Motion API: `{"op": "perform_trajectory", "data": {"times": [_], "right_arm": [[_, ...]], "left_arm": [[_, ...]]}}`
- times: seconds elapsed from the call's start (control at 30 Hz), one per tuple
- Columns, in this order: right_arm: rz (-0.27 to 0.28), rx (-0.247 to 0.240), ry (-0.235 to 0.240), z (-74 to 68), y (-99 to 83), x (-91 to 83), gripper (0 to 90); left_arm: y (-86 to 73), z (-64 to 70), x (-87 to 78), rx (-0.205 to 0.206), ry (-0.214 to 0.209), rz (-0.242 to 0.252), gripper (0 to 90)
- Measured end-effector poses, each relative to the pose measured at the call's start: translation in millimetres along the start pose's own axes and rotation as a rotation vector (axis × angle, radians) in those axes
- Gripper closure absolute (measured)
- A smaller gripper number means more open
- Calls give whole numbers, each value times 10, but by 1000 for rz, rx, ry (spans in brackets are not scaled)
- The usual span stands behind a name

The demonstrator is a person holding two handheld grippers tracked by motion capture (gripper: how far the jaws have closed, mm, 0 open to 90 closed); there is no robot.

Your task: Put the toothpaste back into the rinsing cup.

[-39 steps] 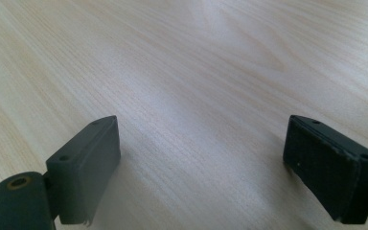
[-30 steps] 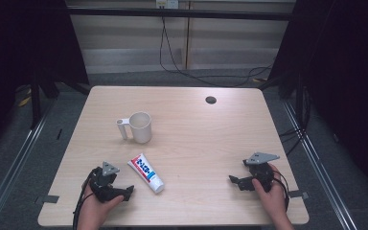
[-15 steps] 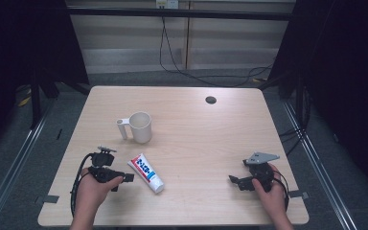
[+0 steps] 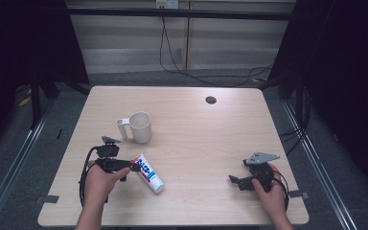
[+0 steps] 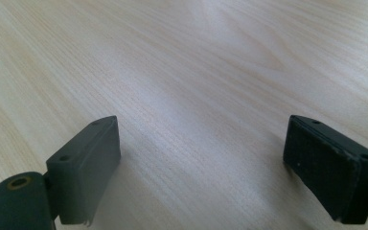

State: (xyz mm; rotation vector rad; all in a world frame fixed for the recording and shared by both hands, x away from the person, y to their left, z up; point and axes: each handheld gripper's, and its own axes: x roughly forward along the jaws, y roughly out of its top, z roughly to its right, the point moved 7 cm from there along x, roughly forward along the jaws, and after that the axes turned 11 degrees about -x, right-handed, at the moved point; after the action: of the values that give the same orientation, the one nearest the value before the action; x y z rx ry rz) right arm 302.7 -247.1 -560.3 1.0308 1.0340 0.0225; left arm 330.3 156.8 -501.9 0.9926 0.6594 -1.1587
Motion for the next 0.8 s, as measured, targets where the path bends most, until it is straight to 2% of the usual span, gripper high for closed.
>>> {"op": "perform_trajectory", "data": {"times": [0.1,0.2,0.33,0.4,0.47,0.53,0.57,0.67,0.8], "right_arm": [[0,1,-1,0,0,0,120],[0,0,-1,0,0,0,120],[1,-1,-1,0,0,0,120],[0,0,-1,-1,0,-1,120],[1,-1,-1,0,1,1,120],[0,0,-1,-1,0,0,120],[0,0,-1,-1,0,0,120],[1,-1,-1,0,1,1,120],[0,0,-1,-1,0,0,120]], "left_arm": [[6,20,56,-27,-10,4,225],[-3,50,129,-32,-6,-4,228],[-2,65,208,-41,24,4,239],[-6,74,238,-54,25,-1,237],[-18,74,267,-52,50,-12,236],[-14,83,292,-61,47,-12,237],[-11,82,304,-59,59,-11,239],[-8,110,328,-84,57,-12,229],[8,140,338,-73,71,-20,233]]}}
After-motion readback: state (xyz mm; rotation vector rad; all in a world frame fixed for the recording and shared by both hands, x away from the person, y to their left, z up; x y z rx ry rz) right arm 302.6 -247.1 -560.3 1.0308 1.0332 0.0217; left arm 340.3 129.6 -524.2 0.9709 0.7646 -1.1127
